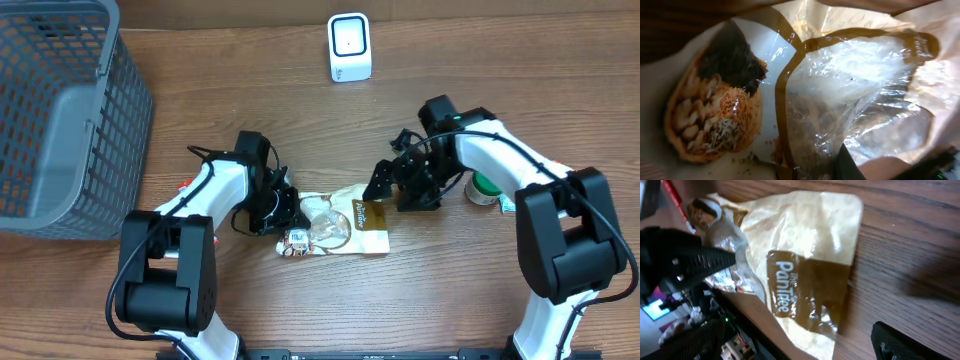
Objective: Scan the item barcode
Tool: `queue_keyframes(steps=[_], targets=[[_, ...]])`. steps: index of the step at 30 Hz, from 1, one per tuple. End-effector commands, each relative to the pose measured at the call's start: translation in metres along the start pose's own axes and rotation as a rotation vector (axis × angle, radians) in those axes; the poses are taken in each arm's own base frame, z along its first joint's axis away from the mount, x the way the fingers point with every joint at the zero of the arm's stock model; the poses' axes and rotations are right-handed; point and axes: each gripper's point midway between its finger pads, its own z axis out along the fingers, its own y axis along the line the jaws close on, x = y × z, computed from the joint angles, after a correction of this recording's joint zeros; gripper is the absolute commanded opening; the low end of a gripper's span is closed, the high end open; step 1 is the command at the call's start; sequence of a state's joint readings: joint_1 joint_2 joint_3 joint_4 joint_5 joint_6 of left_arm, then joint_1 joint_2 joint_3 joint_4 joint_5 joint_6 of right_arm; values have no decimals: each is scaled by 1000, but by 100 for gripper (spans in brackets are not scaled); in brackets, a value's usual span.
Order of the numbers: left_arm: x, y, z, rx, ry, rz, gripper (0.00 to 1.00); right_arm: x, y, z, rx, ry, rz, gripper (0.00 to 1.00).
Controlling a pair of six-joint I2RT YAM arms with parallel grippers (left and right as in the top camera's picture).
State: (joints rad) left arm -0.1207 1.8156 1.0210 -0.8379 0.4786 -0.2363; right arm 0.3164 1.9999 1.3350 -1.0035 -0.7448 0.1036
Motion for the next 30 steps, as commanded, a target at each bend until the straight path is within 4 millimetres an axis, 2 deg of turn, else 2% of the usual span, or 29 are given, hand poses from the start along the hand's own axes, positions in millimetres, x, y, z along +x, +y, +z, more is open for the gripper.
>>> queue_keyframes(steps=[1,5,9,12,16,20,30], targets=[[-15,-32,-15,176,-19,78,4,1,19,-9,-45,-21,-116,95],[-20,-55,-32,289,-27,141,4,0,19,-9,-47,-26,-107,95],[-23,-60,-45,295,-31,176,4,-7,19,-14,-66,-51,-112,95],[-20,-64,-51,307,-22,229,4,-12,28,-15,-120,-70,-140,96],[-14,-67,-53,325,-4,248,4,-19,49,-20,-229,-97,-199,96],[-14,-67,-53,325,-5,254,4,-16,68,-21,-323,-87,-236,95],[-17,-68,-53,326,-18,259,4,-3,82,-4,-313,-35,-275,80]])
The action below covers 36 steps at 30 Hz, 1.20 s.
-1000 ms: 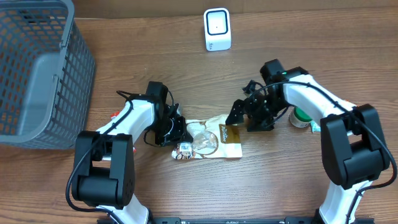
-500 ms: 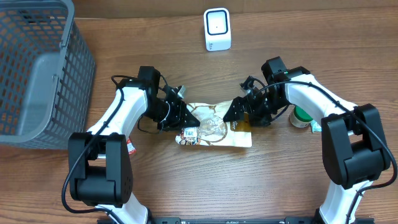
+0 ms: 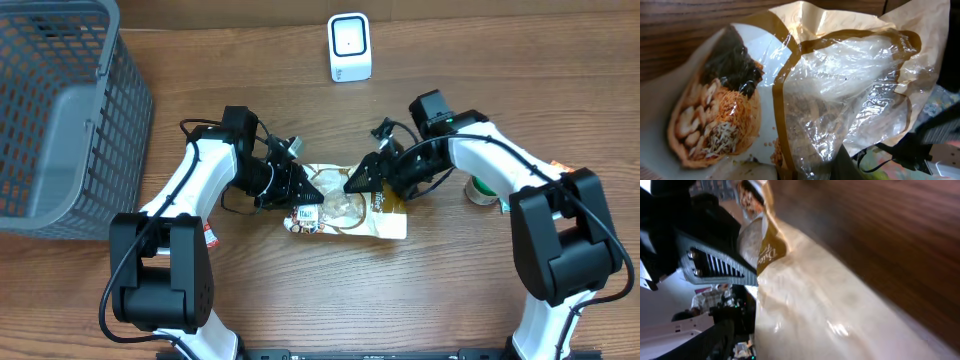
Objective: Scan the item barcode
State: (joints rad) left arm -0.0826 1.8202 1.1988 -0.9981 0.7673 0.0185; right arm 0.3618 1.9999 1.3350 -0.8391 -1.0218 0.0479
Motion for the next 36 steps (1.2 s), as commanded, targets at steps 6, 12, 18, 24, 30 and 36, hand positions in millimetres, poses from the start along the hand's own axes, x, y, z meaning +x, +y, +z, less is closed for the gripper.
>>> queue_keyframes(steps=[6,12,18,24,30,36], targets=[[-8,-4,-2,18,-17,31,4,0,13,0,24,-7,-67,60],[-9,7,-3,-44,-20,34,5,-1,2,0,89,-16,-66,45],[-12,7,-3,-46,-31,44,42,-2,-2,-1,115,-19,-66,43],[-16,7,-3,-47,-47,59,72,-3,-6,-2,138,-24,-65,39],[-23,17,-4,-107,-73,20,81,-3,-6,-2,137,-24,-65,37],[-32,61,-15,-359,-134,-114,83,-4,-16,-3,192,-29,-61,7]])
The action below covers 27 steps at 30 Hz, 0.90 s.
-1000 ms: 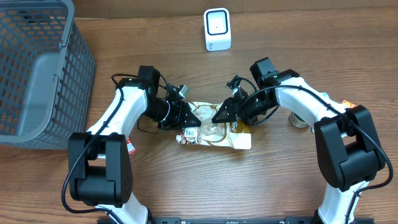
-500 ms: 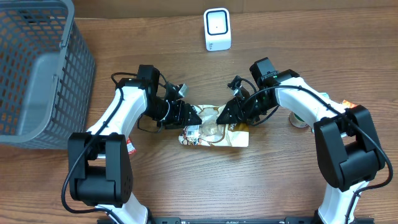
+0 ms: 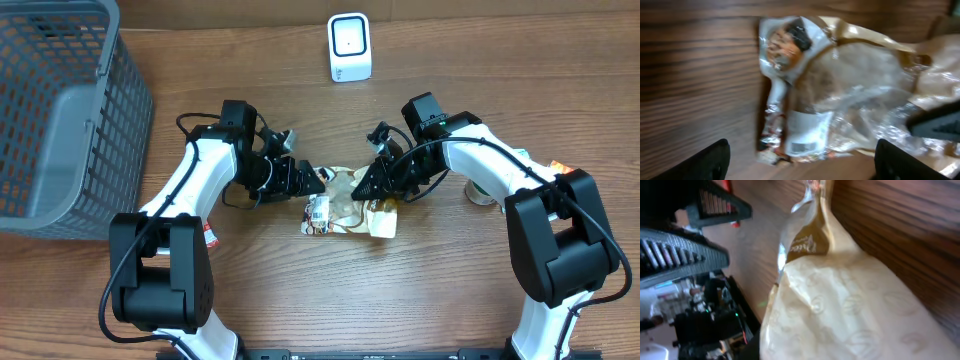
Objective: Scan the item barcode
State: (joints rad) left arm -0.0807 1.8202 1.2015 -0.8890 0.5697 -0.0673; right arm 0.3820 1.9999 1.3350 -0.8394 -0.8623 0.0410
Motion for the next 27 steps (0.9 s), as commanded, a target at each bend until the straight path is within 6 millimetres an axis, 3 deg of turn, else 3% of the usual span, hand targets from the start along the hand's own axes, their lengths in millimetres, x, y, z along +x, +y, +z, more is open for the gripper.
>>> queue_keyframes(steps=[1,6,11,15,22,27], targets=[[-9,36,-5,-214,-41,-115,83,-5,3,-9,55,-33,-41,6],[-11,65,-14,-383,-74,-173,83,-8,-16,-11,164,-47,-44,5],[-13,87,-25,-521,-118,-238,91,-13,-14,-12,162,-64,-75,4],[-19,96,-32,-582,-161,-264,96,-18,3,-24,119,-73,-101,4],[-41,100,-37,-577,-251,-253,96,-13,45,-58,126,-122,-380,4],[-63,123,-60,-574,-373,-331,97,-12,66,-76,130,-173,-464,4]])
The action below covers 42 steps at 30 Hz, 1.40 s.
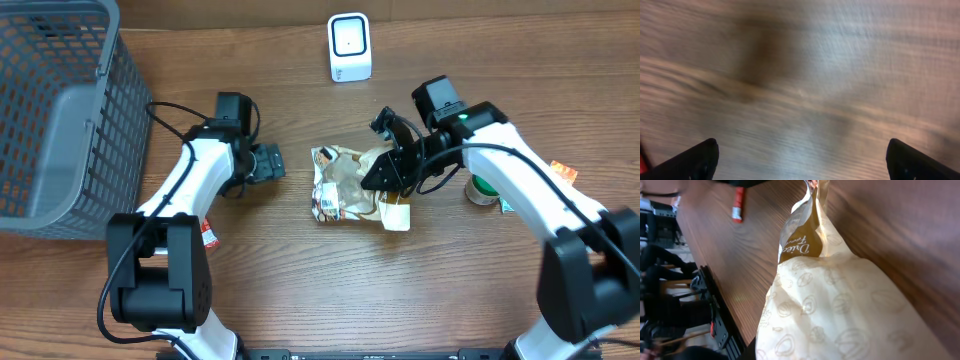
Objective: Scan the item barcode
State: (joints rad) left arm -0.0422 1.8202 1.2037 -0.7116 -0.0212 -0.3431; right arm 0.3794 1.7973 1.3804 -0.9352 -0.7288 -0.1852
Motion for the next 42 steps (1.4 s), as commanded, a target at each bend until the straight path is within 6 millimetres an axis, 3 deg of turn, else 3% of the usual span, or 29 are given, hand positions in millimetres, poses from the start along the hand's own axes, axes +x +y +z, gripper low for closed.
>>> queue_keyframes(steps=[1,8,13,14,20,24,29,33,37,42], targets=[[-28,29,-2,-33,-69,-108,98,-18,19,-25,3,-80,-142,4],[-52,68,-4,-44,-140,-160,100,-18,19,-26,10,-81,-155,7],[-52,71,-4,-46,-139,-167,100,-19,19,-26,10,-83,-157,9],[-52,71,-4,-46,-139,-167,100,-18,19,-26,11,-83,-157,4],[-52,71,-4,-46,-139,-167,100,-24,21,-29,14,-98,-167,4],[-52,71,-4,-46,-139,-167,100,-44,26,-49,84,-130,-199,4],[-52,71,-4,-46,-139,-167,100,-81,33,-90,275,-205,-276,3],[-52,71,-4,-46,-139,-167,100,-108,45,-123,417,-273,-397,3],[-52,71,-4,-46,-139,-167,100,-147,52,-157,557,-402,-551,4],[-52,71,-4,-46,-139,-167,100,-175,49,-173,722,-453,-736,4]])
